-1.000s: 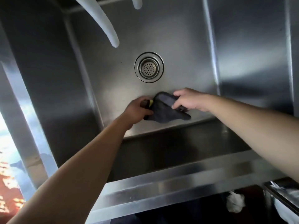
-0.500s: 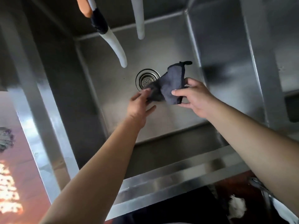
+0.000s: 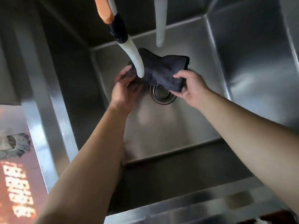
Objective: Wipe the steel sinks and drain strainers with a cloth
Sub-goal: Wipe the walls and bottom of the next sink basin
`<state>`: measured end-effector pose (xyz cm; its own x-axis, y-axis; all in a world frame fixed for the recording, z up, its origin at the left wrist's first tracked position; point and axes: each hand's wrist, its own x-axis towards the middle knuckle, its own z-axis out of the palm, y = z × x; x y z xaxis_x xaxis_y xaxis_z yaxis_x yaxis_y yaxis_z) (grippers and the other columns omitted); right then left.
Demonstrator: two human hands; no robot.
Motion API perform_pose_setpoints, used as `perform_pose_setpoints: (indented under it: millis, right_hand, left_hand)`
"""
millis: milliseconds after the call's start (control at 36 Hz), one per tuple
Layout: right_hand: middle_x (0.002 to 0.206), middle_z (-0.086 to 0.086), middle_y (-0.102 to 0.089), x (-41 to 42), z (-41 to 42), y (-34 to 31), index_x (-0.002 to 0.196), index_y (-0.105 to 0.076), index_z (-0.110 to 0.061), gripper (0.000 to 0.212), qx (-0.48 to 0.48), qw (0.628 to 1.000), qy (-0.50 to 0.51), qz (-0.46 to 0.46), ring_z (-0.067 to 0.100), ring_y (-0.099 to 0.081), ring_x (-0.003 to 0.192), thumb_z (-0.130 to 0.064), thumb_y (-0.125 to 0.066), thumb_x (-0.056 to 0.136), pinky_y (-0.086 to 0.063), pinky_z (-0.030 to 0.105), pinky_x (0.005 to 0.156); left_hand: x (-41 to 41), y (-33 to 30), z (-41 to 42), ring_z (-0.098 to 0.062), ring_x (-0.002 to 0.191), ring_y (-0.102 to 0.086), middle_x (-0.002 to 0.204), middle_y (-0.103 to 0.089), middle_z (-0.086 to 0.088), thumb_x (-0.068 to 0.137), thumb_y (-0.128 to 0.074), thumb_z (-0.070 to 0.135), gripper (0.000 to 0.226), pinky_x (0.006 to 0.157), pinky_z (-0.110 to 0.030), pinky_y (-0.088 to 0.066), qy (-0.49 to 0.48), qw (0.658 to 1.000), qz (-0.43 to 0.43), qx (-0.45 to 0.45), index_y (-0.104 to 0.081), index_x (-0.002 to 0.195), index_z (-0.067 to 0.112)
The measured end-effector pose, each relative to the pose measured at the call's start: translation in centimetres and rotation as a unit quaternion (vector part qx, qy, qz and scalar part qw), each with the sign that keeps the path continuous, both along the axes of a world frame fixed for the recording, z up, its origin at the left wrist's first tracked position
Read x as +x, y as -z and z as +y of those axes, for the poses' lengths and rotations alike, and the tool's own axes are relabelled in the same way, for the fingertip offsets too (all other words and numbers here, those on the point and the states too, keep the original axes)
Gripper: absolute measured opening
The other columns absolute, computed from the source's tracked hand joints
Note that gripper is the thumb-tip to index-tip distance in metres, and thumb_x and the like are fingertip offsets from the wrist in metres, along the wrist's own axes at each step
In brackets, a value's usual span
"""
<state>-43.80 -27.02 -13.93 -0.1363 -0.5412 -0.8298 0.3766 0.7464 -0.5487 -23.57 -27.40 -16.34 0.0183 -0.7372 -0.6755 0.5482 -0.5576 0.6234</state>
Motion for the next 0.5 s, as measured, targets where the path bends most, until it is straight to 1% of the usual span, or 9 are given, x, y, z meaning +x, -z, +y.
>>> perform_pose_setpoints:
  millis: [83,139,194,250,306,361,389,444,500]
  right_hand:
    - [0.103,0.006,-0.069,1.7,0.2,3.1,0.093,-0.066,-0.018,0.011,0.044,0.997,-0.068,0.018,0.023,-0.066,0.096,-0.019,-0.071,0.084,-0.058,0.04,0.077]
    - [0.095,0.005,-0.07,2.4,1.3,4.9,0.093,-0.067,-0.015,0.014,0.082,0.982,-0.152,0.073,0.023,-0.065,0.09,-0.028,-0.069,0.088,-0.057,0.04,0.077]
    - [0.096,0.008,-0.07,2.7,2.8,6.0,0.091,-0.068,-0.012,0.014,0.068,0.947,-0.25,0.188,0.027,-0.065,0.087,-0.026,-0.067,0.088,-0.053,0.035,0.075]
    - [0.106,0.007,-0.068,2.3,4.3,6.7,0.102,-0.069,-0.015,0.018,-0.007,0.896,-0.337,0.289,0.028,-0.064,0.09,-0.021,-0.064,0.086,-0.05,0.031,0.076]
    - [0.123,0.008,-0.06,1.2,5.5,6.7,0.117,-0.065,-0.02,0.032,-0.08,0.82,-0.423,0.377,0.029,-0.059,0.109,-0.022,-0.064,0.085,-0.05,0.038,0.091]
    - [0.145,0.009,-0.041,-0.3,6.2,7.0,0.136,-0.051,-0.025,0.054,-0.117,0.727,-0.503,0.452,0.033,-0.038,0.137,-0.032,-0.066,0.085,-0.035,0.05,0.109]
    - [0.156,0.007,-0.026,-1.3,6.4,7.2,0.145,-0.038,-0.03,0.067,-0.113,0.695,-0.533,0.47,0.034,-0.023,0.147,-0.039,-0.066,0.086,-0.025,0.056,0.114]
    - [0.166,-0.003,0.007,-3.5,6.5,7.8,0.154,-0.009,-0.041,0.09,-0.072,0.664,-0.572,0.476,0.033,0.005,0.153,-0.058,-0.064,0.085,-0.007,0.062,0.117]
    - [0.164,-0.007,0.023,-5.8,6.6,8.6,0.153,0.009,-0.047,0.102,-0.037,0.646,-0.59,0.483,0.029,0.016,0.153,-0.072,-0.059,0.082,-0.001,0.065,0.116]
  left_hand:
    - [1.3,2.5,0.3,-0.019,0.093,-0.065,0.106,-0.069,-0.002,0.09,-0.049,-0.004,0.042,0.078,-0.028,-0.054,-0.014,0.989,-0.137,0.058,-0.065,0.122,0.018]
    - [1.9,3.9,1.2,-0.019,0.101,-0.062,0.114,-0.066,-0.004,0.089,-0.049,-0.009,0.044,0.085,-0.029,-0.05,-0.019,0.965,-0.253,0.062,-0.064,0.125,0.011]
    - [2.5,4.9,2.1,-0.019,0.128,-0.052,0.141,-0.053,-0.007,0.088,-0.051,-0.008,0.047,0.107,-0.026,-0.04,0.051,0.9,-0.433,0.008,-0.06,0.131,0.01]
    - [2.6,5.4,2.6,-0.025,0.144,-0.034,0.153,-0.04,-0.014,0.086,-0.054,-0.001,0.052,0.118,-0.025,-0.025,0.162,0.787,-0.589,-0.089,-0.057,0.137,0.012]
    - [1.6,6.1,2.3,-0.034,0.148,-0.025,0.158,-0.034,-0.017,0.09,-0.058,0.011,0.055,0.122,-0.04,-0.02,0.245,0.721,-0.636,-0.129,-0.05,0.144,0.016]
    - [-0.1,7.3,1.6,-0.036,0.151,-0.013,0.165,-0.019,-0.013,0.097,-0.055,0.034,0.064,0.123,-0.048,-0.012,0.321,0.678,-0.655,-0.092,-0.031,0.155,0.021]
    - [-0.8,8.1,1.2,-0.036,0.152,-0.007,0.167,-0.011,-0.012,0.099,-0.049,0.045,0.07,0.123,-0.049,-0.007,0.355,0.659,-0.66,-0.066,-0.02,0.159,0.023]
    - [-1.8,9.6,0.3,-0.037,0.153,0.003,0.168,-0.001,-0.012,0.1,-0.038,0.057,0.077,0.123,-0.051,0.002,0.401,0.624,-0.67,-0.03,-0.005,0.161,0.023]
    - [-2.2,11.0,-0.1,-0.04,0.152,0.006,0.167,0.0,-0.013,0.099,-0.032,0.061,0.079,0.122,-0.054,0.006,0.409,0.59,-0.695,-0.03,-0.002,0.161,0.022]
